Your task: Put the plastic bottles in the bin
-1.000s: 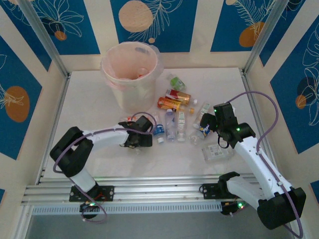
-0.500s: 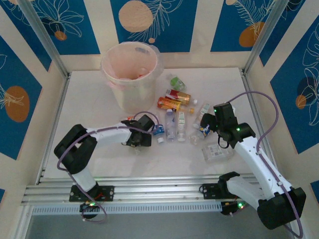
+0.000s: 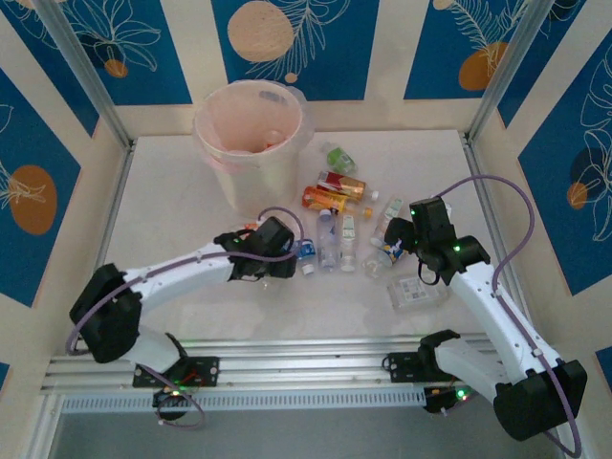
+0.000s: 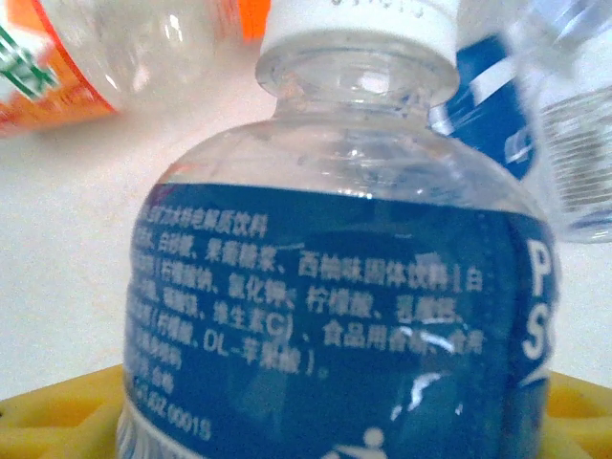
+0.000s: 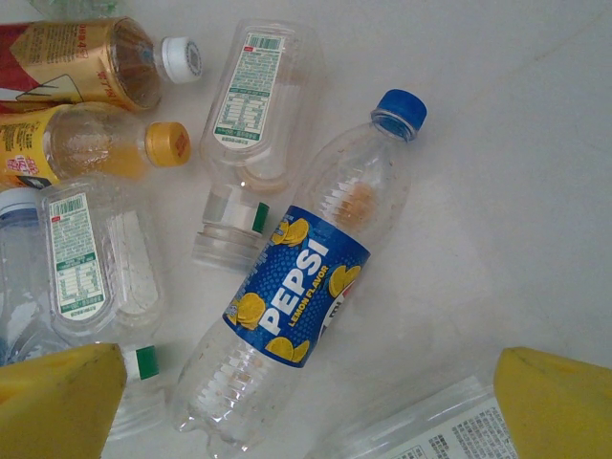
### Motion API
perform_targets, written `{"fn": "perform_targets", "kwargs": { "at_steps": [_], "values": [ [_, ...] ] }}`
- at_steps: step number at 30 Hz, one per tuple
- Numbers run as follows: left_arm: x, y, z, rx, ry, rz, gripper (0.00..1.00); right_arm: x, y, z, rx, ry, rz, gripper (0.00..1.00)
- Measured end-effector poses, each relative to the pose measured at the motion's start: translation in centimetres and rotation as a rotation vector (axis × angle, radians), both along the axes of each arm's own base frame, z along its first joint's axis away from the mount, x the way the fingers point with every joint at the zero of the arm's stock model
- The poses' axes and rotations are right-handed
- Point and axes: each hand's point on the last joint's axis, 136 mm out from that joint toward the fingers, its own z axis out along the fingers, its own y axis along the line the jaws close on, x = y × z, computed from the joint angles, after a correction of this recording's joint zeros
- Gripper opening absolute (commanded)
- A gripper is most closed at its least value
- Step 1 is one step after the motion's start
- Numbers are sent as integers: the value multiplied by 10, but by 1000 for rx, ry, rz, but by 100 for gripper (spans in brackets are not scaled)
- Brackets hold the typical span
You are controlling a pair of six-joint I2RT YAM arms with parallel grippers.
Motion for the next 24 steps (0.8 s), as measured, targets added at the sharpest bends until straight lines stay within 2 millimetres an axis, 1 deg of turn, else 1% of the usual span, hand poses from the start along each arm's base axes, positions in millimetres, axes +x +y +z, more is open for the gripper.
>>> {"fn": "perform_targets", "kwargs": {
  "at_steps": [3, 8, 13, 14, 16, 21, 24],
  "values": [
    [1, 0, 26, -41, -61, -23, 68, 0, 0, 0, 1, 0, -1, 99],
    [10, -10, 84, -125, -197, -84, 69, 1, 0, 0, 3, -4, -3, 99],
    [27, -29, 158, -196, -371, -166, 68, 3, 1, 1, 6, -10, -3, 99],
    [29, -31, 169, -205, -401, -176, 69, 4, 1, 1, 6, -10, -3, 99],
    [36, -37, 199, -226, -482, -199, 69, 5, 1, 0, 7, -9, -4, 99],
    [58, -43, 260, -253, -654, -216, 69, 5, 2, 0, 11, -9, -9, 99],
    [76, -42, 287, -254, -730, -208, 69, 5, 2, 0, 11, -9, -9, 99]
  ]
}}
